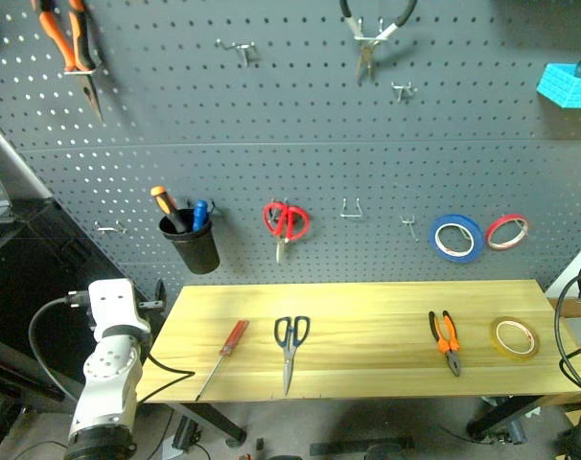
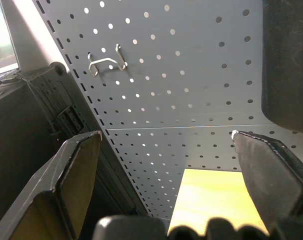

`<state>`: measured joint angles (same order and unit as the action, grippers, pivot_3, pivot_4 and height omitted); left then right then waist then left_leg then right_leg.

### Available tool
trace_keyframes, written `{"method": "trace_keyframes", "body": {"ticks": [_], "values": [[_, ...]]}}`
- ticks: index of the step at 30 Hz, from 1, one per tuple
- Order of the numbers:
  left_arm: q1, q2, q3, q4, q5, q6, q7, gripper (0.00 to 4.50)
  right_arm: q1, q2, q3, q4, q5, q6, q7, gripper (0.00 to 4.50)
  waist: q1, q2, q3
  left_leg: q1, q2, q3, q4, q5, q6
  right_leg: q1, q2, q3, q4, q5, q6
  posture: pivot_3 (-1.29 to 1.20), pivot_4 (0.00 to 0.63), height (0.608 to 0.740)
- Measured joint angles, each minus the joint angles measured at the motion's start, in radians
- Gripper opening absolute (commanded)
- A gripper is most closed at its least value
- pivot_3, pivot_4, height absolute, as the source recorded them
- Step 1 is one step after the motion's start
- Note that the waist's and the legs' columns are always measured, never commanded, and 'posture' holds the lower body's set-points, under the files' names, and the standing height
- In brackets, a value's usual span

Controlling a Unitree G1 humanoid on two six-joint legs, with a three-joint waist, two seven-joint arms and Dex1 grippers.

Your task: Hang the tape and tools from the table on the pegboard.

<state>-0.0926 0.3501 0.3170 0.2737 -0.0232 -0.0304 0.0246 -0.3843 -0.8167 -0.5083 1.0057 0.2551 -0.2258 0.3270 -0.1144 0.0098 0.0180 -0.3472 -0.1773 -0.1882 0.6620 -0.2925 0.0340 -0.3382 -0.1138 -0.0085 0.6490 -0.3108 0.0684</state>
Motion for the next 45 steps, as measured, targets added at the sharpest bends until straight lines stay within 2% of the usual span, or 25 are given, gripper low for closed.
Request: {"method": "trace_keyframes", "body": {"ticks": [12,16,21,26,31,38,42,45], "values": [[0.002,0.0,-0.002,0.0,0.002,-0.001,-0.001,4.48,0.002,0.001,0.011,-0.003,-0.001,0.0,0.018,4.5,0.0,0.0,0.0,0.0,0.0,0.0,0.0,0.0,0.0,0.0,0.0,0.0,0.0,0.0,0.0,-0.14,0.0,0.74],[0.026,0.003,-0.016,-0.025,0.02,0.023,-0.005,4.48,0.035,0.028,0.039,-0.062,0.001,0.041,0.057,4.5,-0.001,0.0,0.0,0.0,0.001,0.001,0.0,0.0,0.0,0.0,0.0,0.0,0.0,0.0,0.0,-0.15,0.0,0.74],[0.085,-0.002,-0.121,-0.167,-0.005,0.055,-0.149,4.48,0.17,0.119,0.082,-0.261,0.023,0.199,0.118,4.5,0.005,0.001,-0.001,-0.001,0.001,0.0,0.0,-0.001,0.001,-0.005,0.0,0.001,-0.001,0.0,0.0,-0.2,0.002,0.74],[0.102,0.004,-0.253,-0.31,-0.075,0.172,-0.341,4.48,0.318,0.161,0.098,-0.576,0.053,0.397,0.105,4.5,0.003,0.006,0.002,-0.003,0.001,0.002,0.0,-0.003,0.003,-0.009,0.0,0.001,0.0,0.0,0.0,-0.26,0.081,0.74],[0.057,0.025,-0.348,-0.398,-0.098,0.293,-0.47,4.48,0.37,0.178,0.118,-0.78,0.054,0.61,0.044,4.5,-0.005,0.007,0.03,-0.007,0.002,0.003,0.001,-0.004,0.006,-0.013,0.001,0.002,0.001,0.001,0.0,-0.31,0.149,0.74],[-0.108,0.022,-0.46,-0.462,-0.126,0.426,-0.584,4.48,0.326,0.191,0.152,-0.813,0.055,0.792,0.04,4.5,-0.027,0.012,0.093,-0.015,0.005,0.009,0.003,-0.002,0.004,-0.014,0.001,0.003,0.002,0.002,0.0,-0.36,0.231,0.74],[-0.253,0.018,-0.564,-0.447,-0.137,0.442,-0.71,4.48,0.143,0.176,0.204,-0.634,0.018,0.828,0.043,4.5,-0.043,0.008,0.134,-0.017,0.007,0.017,0.003,-0.003,0.007,-0.016,0.001,0.006,0.001,0.003,0.001,-0.36,0.255,0.74],[-0.294,0.004,-0.596,-0.465,-0.187,0.466,-0.787,4.48,0.052,0.158,0.237,-0.498,-0.028,0.796,0.046,4.5,-0.056,0.007,0.154,-0.017,0.01,0.024,0.002,-0.006,0.01,-0.017,0.003,0.01,-0.001,0.002,0.001,-0.35,0.268,0.74]]}}
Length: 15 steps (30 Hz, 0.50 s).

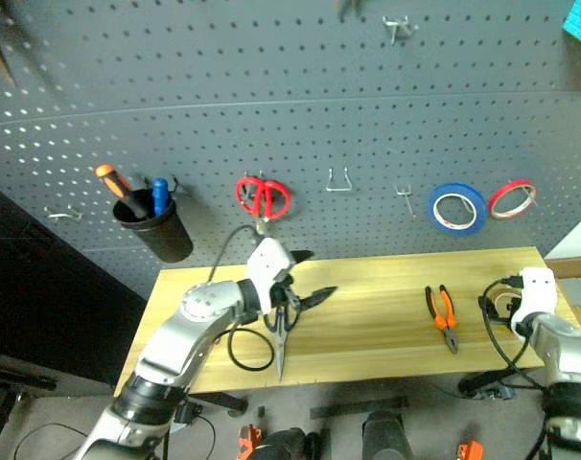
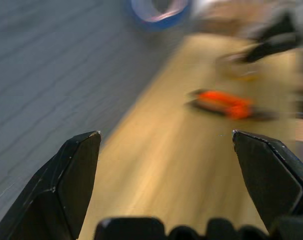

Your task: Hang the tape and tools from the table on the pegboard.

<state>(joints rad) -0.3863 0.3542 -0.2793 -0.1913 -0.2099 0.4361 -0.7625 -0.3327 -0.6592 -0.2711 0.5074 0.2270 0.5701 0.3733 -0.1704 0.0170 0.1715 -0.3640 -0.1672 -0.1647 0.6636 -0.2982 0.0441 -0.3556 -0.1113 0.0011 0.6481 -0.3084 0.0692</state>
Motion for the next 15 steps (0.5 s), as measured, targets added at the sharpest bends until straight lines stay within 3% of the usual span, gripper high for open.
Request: {"method": "trace_keyframes", "body": {"ticks": [9,15], "values": [[-0.028,0.006,-0.064,-0.048,-0.013,0.03,-0.07,4.48,-0.186,-0.011,0.099,0.382,-0.126,-0.167,0.036,4.5,-0.002,-0.01,0.058,-0.002,0.003,0.015,0.0,-0.001,0.002,-0.009,0.004,0.016,0.003,0.003,0.004,-0.29,0.317,0.74],[-0.028,0.02,-0.07,-0.094,-0.013,0.058,-0.078,4.48,-0.309,-0.012,0.142,0.6,-0.186,-0.296,0.062,4.5,0.002,-0.027,0.083,-0.003,0.005,0.027,0.001,-0.001,0.002,-0.018,0.004,0.022,0.012,0.003,0.004,-0.26,0.328,0.74]]}}
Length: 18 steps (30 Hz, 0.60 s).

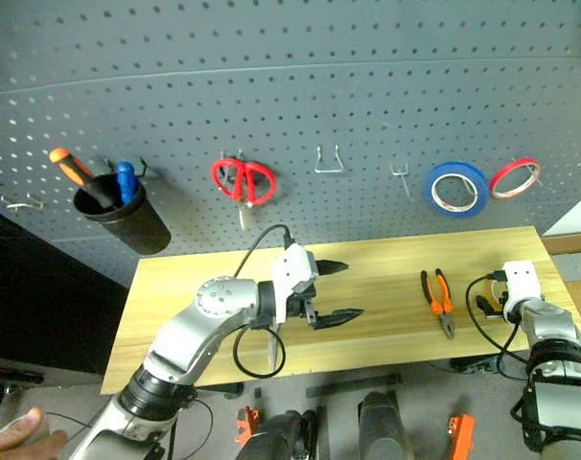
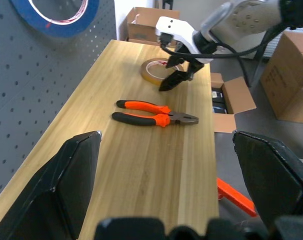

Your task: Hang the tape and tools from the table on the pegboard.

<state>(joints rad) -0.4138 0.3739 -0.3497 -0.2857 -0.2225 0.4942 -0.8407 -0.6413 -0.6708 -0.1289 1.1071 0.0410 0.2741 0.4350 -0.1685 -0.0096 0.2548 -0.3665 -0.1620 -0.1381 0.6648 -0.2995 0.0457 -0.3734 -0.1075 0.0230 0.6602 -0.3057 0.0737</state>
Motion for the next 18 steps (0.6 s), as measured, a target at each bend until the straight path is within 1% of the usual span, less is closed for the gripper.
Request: {"method": "trace_keyframes", "body": {"ticks": [1,4,6,11,15,18], "values": [[0.001,0.006,0.0,-0.004,0.0,0.001,-0.001,4.48,-0.013,0.0,0.0,0.022,-0.004,-0.006,0.006,4.5,0.0,-0.002,0.002,0.0,0.0,0.001,0.0,0.0,0.0,0.0,0.0,0.0,0.0,0.0,0.0,-0.26,0.332,0.74],[0.009,0.028,0.0,-0.019,0.001,0.004,-0.002,4.5,-0.048,-0.007,-0.004,0.079,-0.008,-0.005,0.043,3.93,0.005,-0.007,0.01,0.0,0.0,0.001,0.0,0.0,0.0,-0.001,0.0,0.001,0.0,0.0,0.0,-0.24,0.329,0.74],[0.011,0.031,0.0,-0.02,0.0,0.007,-0.002,4.5,-0.059,-0.008,-0.006,0.097,-0.008,0.005,0.074,3.29,0.008,-0.009,0.013,0.0,0.0,0.001,0.0,0.0,0.0,-0.001,0.0,0.001,0.0,0.0,0.0,-0.24,0.325,0.74],[0.012,0.058,0.002,-0.038,-0.003,0.009,-0.004,4.5,-0.077,-0.01,-0.007,0.115,-0.007,0.057,0.164,1.45,0.022,-0.011,0.014,0.0,0.001,0.001,0.0,-0.001,-0.001,-0.002,0.0,0.0,0.0,0.0,0.0,-0.21,0.318,0.74],[0.016,0.078,0.007,-0.041,-0.006,0.012,-0.004,4.5,-0.079,-0.007,-0.008,0.113,-0.007,0.064,0.18,0.12,0.03,-0.012,0.015,0.0,0.001,0.001,0.0,-0.001,-0.001,-0.002,0.0,-0.001,0.0,0.0,0.0,-0.21,0.311,0.74],[0.016,0.084,0.011,-0.042,-0.008,0.019,-0.002,4.5,-0.079,0.003,-0.007,0.107,-0.011,0.052,0.173,0.1,0.03,-0.013,0.015,0.0,0.001,0.001,0.0,-0.001,-0.001,-0.002,0.0,-0.002,-0.001,0.001,0.0,-0.22,0.302,0.74]]}}
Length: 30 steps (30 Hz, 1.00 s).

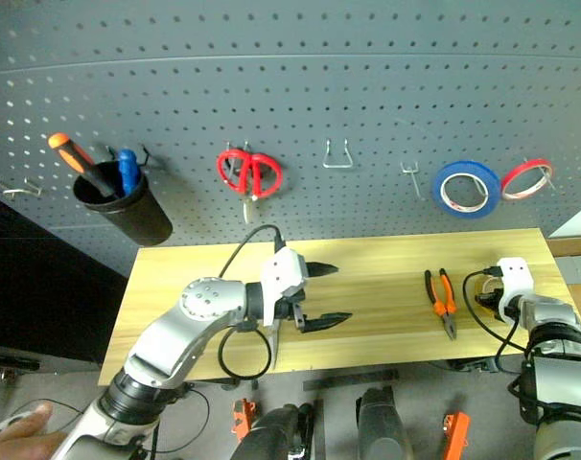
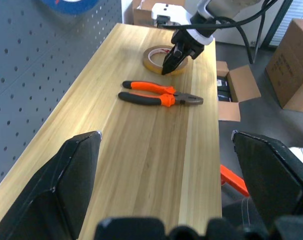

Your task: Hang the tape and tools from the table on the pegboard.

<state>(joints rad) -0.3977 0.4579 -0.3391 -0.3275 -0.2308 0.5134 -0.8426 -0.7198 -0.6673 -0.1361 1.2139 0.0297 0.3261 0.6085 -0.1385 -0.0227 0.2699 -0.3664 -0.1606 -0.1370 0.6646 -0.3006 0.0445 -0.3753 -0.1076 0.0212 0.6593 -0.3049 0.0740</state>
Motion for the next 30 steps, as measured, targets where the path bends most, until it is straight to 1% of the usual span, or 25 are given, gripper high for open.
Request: {"method": "trace_keyframes", "body": {"ticks": [5,9,11,12,15,17,19,21,23,24,26,27,28,30], "values": [[0.0,-0.002,0.001,0.0,0.0,-0.007,0.004,4.5,0.039,0.009,0.013,-0.065,-0.013,-0.045,-0.02,0.1,0.0,0.0,0.0,0.0,0.0,0.001,0.0,0.0,0.0,-0.001,0.0,-0.001,0.0,0.001,0.0,-0.25,0.288,0.74],[-0.002,-0.002,0.014,0.001,-0.006,-0.017,0.001,4.5,0.134,0.007,0.018,-0.225,-0.01,-0.035,-0.018,0.1,0.0,0.001,0.0,-0.004,0.0,0.002,0.0,0.0,0.0,-0.007,0.0,-0.001,0.002,0.001,0.0,-0.26,0.278,0.74],[-0.005,0.0,0.027,0.003,-0.01,-0.018,-0.002,4.5,0.22,-0.007,-0.003,-0.381,0.012,0.022,-0.016,0.1,-0.001,0.004,-0.002,-0.013,0.0,0.002,0.003,0.0,0.0,-0.015,0.0,-0.001,0.005,0.001,0.0,-0.27,0.275,0.74],[-0.006,0.001,0.032,0.002,-0.013,-0.019,-0.003,4.5,0.283,-0.021,-0.019,-0.498,0.031,0.06,-0.013,0.1,0.001,0.007,-0.002,-0.017,0.0,0.002,0.004,0.0,0.0,-0.02,0.0,-0.001,0.006,0.001,0.0,-0.28,0.271,0.74],[-0.006,0.01,0.054,0.002,-0.028,-0.02,-0.011,4.5,0.476,-0.064,-0.102,-0.885,0.078,0.21,-0.021,0.1,0.001,0.01,-0.004,-0.023,0.0,0.002,0.005,0.0,-0.001,-0.025,-0.001,-0.002,0.007,0.001,0.0,-0.29,0.269,0.74],[-0.006,0.014,0.069,0.001,-0.036,-0.023,-0.015,4.5,0.573,-0.074,-0.164,-1.117,0.102,0.302,-0.041,0.1,-0.002,0.011,-0.004,-0.029,0.0,0.001,0.011,0.0,-0.001,-0.03,0.0,-0.002,0.011,0.001,0.001,-0.3,0.268,0.74],[-0.003,0.012,0.072,-0.002,-0.042,-0.029,-0.019,4.5,0.671,-0.06,-0.209,-1.35,0.111,0.396,-0.08,0.1,-0.003,0.011,-0.004,-0.03,0.0,0.002,0.013,-0.001,-0.002,-0.033,-0.001,-0.002,0.016,0.001,0.001,-0.31,0.265,0.74],[0.006,0.007,0.083,-0.004,-0.044,-0.046,-0.015,4.5,0.754,0.015,-0.22,-1.594,0.122,0.494,-0.134,0.1,-0.003,0.01,-0.004,-0.029,0.002,0.002,0.015,0.0,-0.003,-0.034,0.0,-0.004,0.02,0.002,-0.001,-0.31,0.265,0.74],[0.008,0.003,0.095,-0.005,-0.044,-0.066,-0.005,4.5,0.793,0.101,-0.192,-1.758,0.147,0.571,-0.181,0.1,-0.002,0.01,-0.004,-0.027,0.002,0.004,0.015,0.001,-0.005,-0.033,0.0,-0.004,0.021,0.005,-0.003,-0.33,0.266,0.74],[0.012,-0.006,0.109,-0.005,-0.047,-0.075,0.004,4.5,0.811,0.153,-0.163,-1.843,0.138,0.596,-0.23,0.1,-0.001,0.01,-0.004,-0.027,0.002,0.004,0.015,0.002,-0.006,-0.034,0.0,-0.004,0.021,0.007,-0.003,-0.33,0.266,0.74],[0.026,-0.029,0.155,-0.005,-0.07,-0.091,0.025,4.5,0.833,0.246,-0.024,-1.997,0.075,0.597,-0.347,0.1,-0.002,0.01,-0.004,-0.026,0.003,0.004,0.015,0.003,-0.008,-0.035,0.001,-0.004,0.021,0.01,-0.004,-0.35,0.269,0.74],[0.026,-0.034,0.164,-0.005,-0.078,-0.093,0.029,4.5,0.832,0.262,0.025,-2.033,0.06,0.589,-0.374,0.1,-0.003,0.01,-0.004,-0.026,0.003,0.005,0.015,0.004,-0.008,-0.035,0.001,-0.003,0.021,0.011,-0.004,-0.35,0.269,0.74],[0.036,-0.035,0.189,-0.007,-0.09,-0.102,0.034,4.5,0.814,0.261,0.111,-2.068,0.01,0.564,-0.418,0.1,-0.005,0.01,-0.004,-0.025,0.003,0.006,0.015,0.004,-0.008,-0.036,0.001,-0.003,0.021,0.012,-0.003,-0.35,0.267,0.74],[0.062,-0.03,0.225,-0.008,-0.109,-0.109,0.041,4.5,0.759,0.25,0.2,-2.094,-0.067,0.512,-0.464,0.1,-0.006,0.01,-0.004,-0.024,0.004,0.007,0.016,0.005,-0.008,-0.036,0.001,-0.004,0.021,0.013,-0.003,-0.35,0.266,0.74]]}}
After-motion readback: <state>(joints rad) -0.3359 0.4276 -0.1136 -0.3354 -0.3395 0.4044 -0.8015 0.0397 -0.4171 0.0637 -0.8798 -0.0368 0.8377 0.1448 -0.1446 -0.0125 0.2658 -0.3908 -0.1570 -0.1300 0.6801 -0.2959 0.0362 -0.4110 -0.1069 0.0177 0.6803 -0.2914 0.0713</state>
